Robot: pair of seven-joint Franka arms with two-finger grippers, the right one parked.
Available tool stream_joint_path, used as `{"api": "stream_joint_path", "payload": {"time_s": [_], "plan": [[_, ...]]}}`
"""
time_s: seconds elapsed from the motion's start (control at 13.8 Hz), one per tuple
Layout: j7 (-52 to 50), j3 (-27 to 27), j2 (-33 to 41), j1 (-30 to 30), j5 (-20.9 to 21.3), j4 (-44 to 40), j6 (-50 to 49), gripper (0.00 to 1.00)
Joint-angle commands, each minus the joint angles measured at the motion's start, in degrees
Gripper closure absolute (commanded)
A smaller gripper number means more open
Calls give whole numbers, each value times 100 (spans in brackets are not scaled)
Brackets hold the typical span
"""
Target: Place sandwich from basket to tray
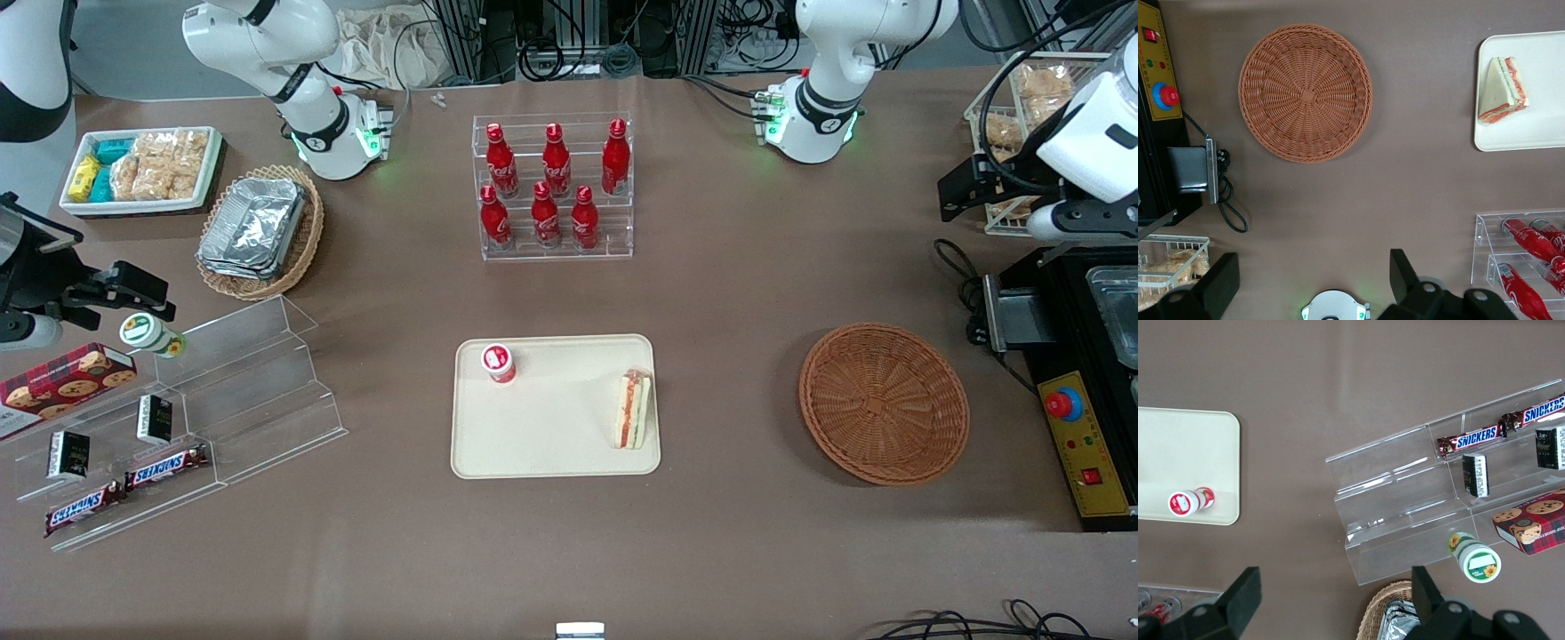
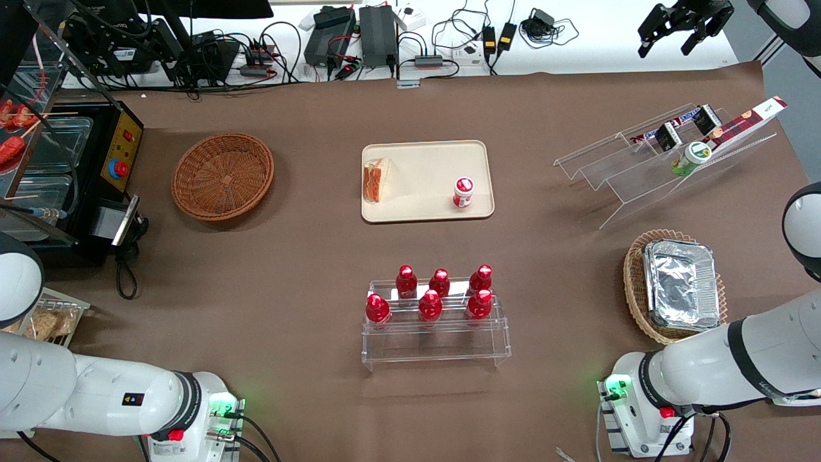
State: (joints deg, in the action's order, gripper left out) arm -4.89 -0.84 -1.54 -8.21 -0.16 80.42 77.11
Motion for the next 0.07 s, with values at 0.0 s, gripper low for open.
{"api": "stream_joint_path", "payload": {"time_s": [0.0], "plan": [[6,-57,-170,-146,7,0,93,0]]}}
